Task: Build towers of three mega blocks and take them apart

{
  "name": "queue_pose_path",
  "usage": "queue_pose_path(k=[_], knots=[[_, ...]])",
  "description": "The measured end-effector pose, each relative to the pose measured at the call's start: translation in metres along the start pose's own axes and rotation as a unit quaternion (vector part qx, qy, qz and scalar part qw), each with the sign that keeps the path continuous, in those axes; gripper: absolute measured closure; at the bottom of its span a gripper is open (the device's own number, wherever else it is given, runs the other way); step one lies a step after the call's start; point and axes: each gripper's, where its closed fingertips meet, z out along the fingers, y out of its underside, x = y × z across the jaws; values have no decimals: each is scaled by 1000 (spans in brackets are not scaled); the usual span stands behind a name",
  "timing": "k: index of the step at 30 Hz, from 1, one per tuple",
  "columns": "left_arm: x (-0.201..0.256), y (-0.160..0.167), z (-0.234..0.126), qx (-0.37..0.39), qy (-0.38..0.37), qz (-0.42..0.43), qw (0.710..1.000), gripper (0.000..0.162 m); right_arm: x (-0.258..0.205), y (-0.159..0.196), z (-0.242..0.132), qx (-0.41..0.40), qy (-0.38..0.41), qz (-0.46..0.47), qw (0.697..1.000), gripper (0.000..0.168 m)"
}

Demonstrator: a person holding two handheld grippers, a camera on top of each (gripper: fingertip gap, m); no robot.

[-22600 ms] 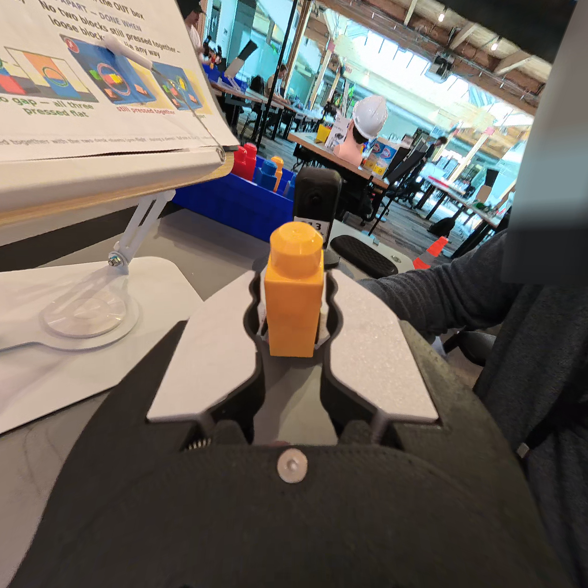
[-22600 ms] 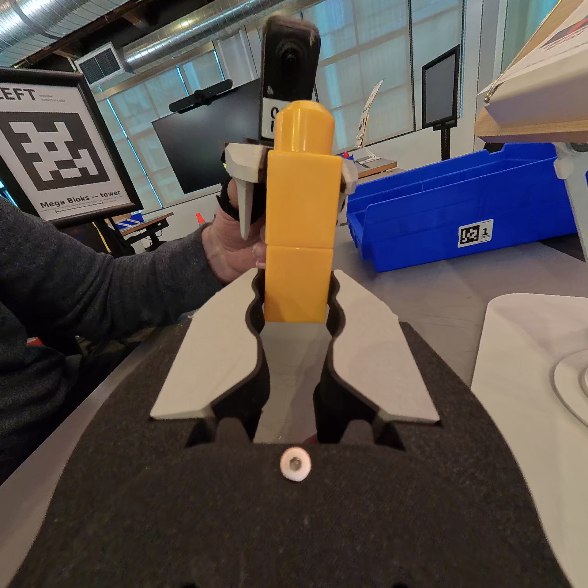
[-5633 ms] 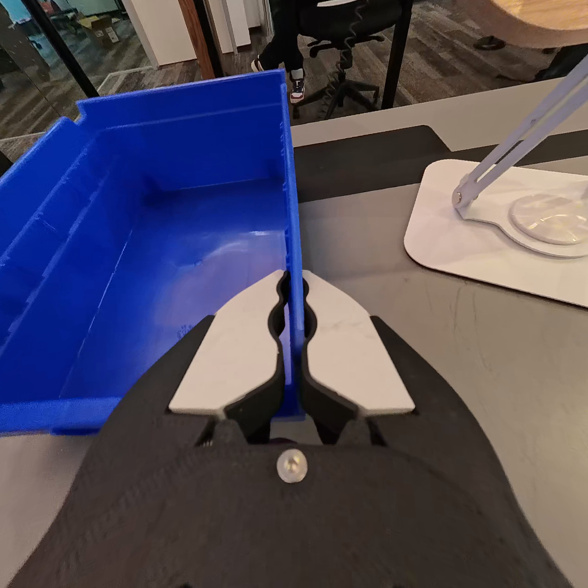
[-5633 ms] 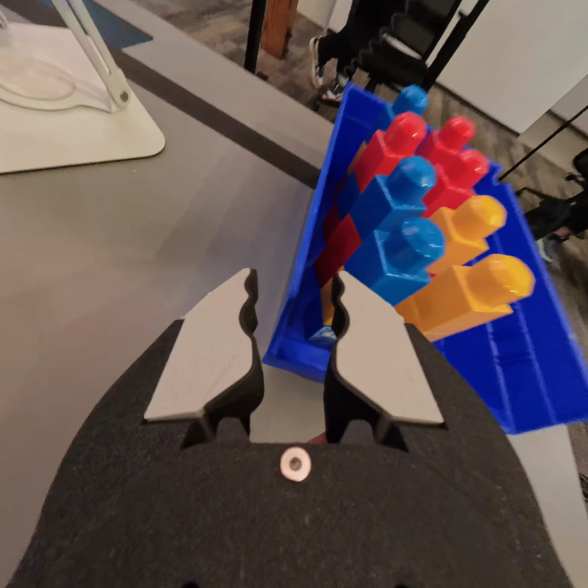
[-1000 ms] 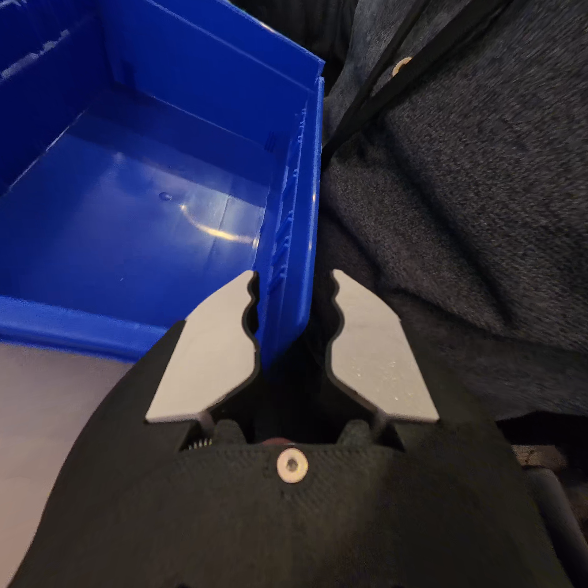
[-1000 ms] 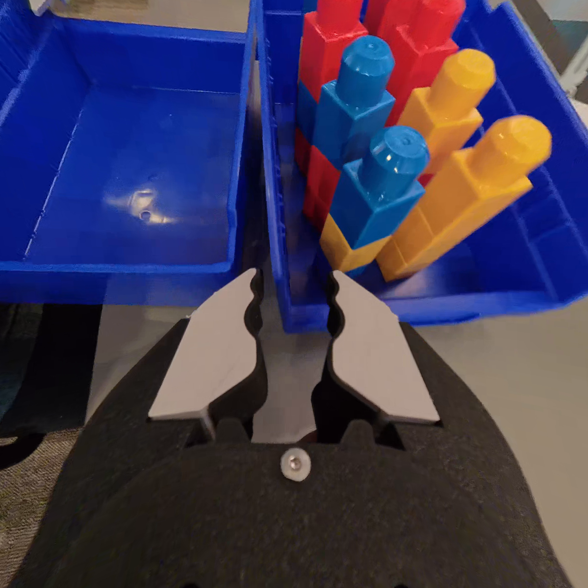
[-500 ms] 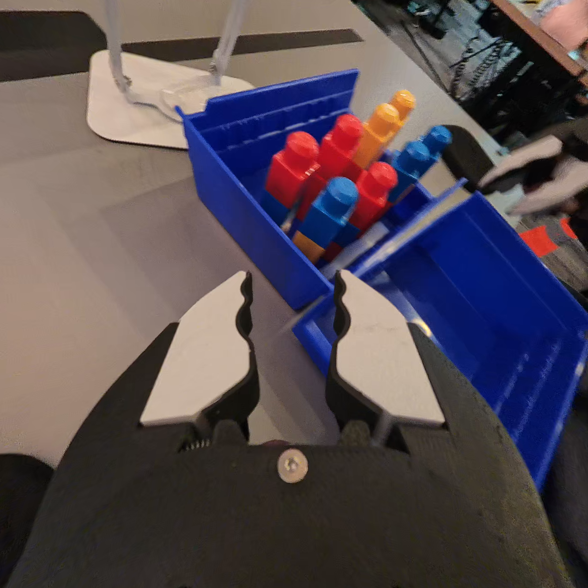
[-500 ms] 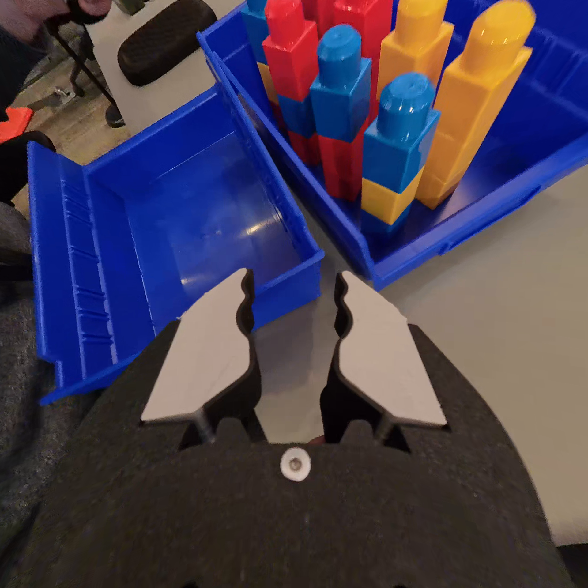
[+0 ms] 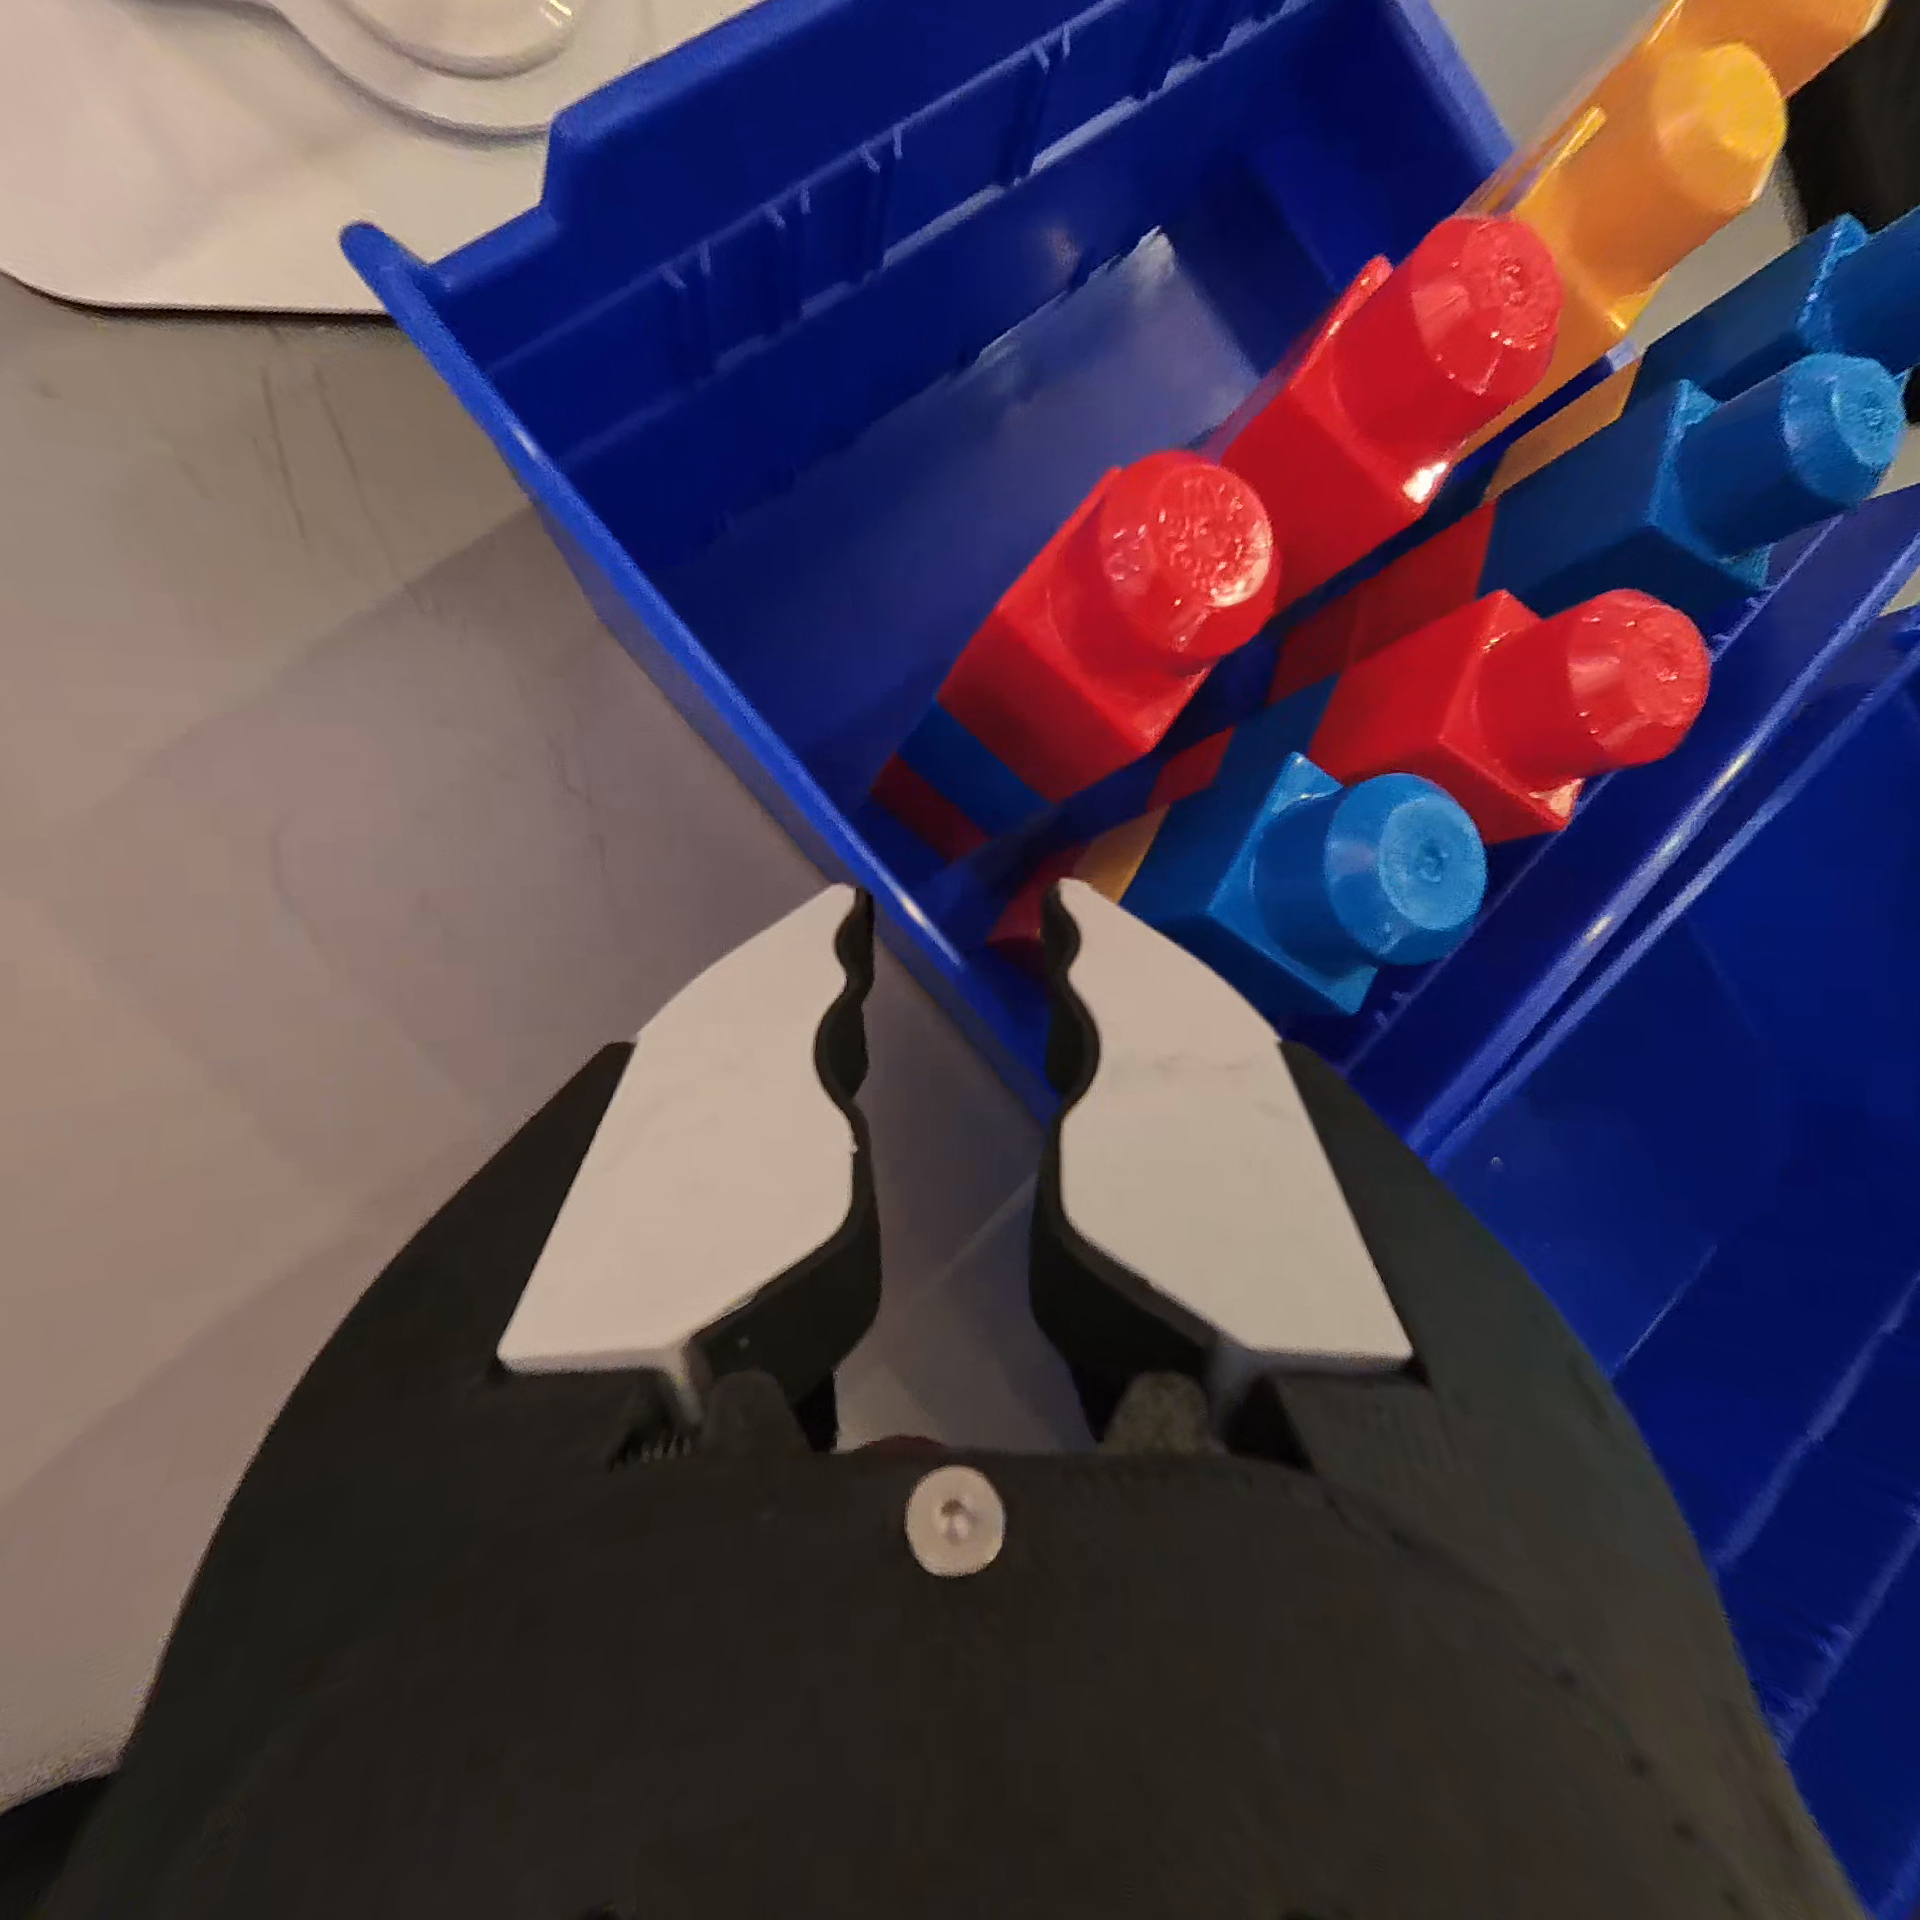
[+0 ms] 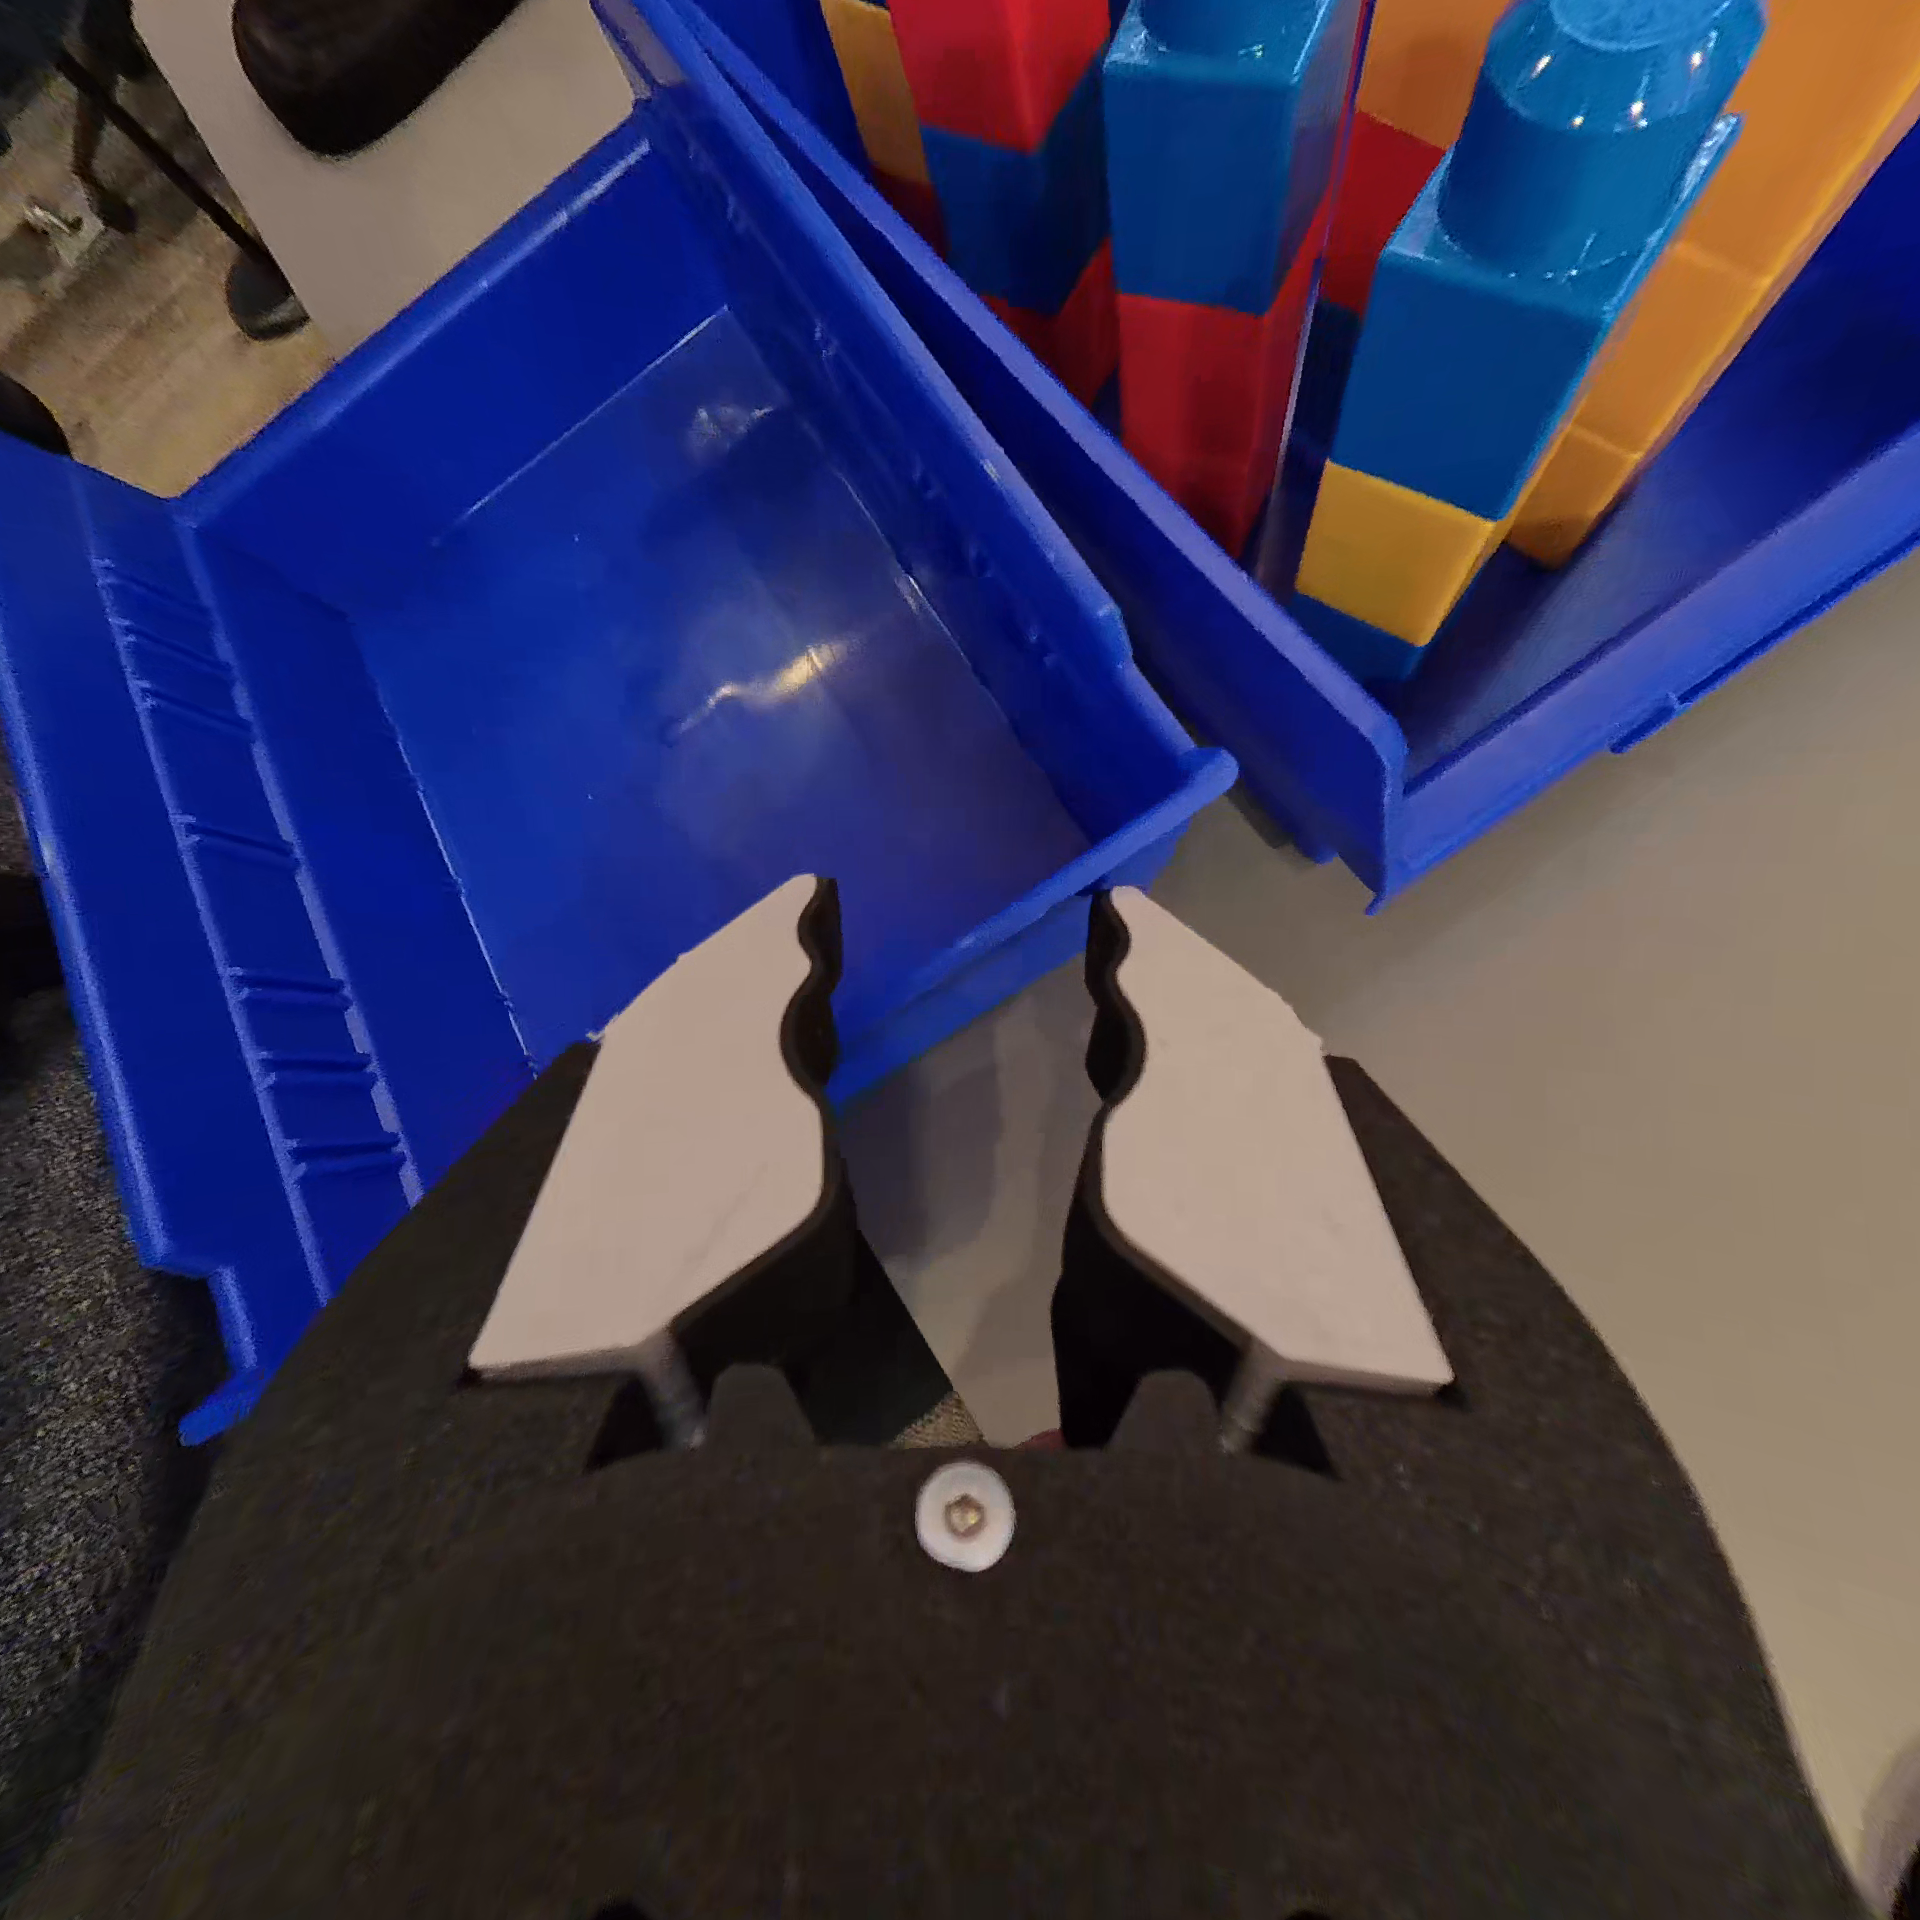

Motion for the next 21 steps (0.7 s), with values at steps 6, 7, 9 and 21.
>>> queue_pose_path(k=[6, 7, 9, 21], knots=[[-5, 2, 1, -23, -3, 9, 1000, 142, 4, 0, 1, -35, 18, -32, 999, 134], [-5, 3, 2, -26, 0, 9, 1000, 143, 4, 0, 1, -39, 19, -35, 998, 135], [-5, 3, 2, -33, -2, 15, 999, 143, 4, 1, 1, -48, 21, -43, 998, 136], [-31, 6, -8, -68, -42, 37, 996, 144, 28, 5, -11, -83, 25, -46, 995, 142]])
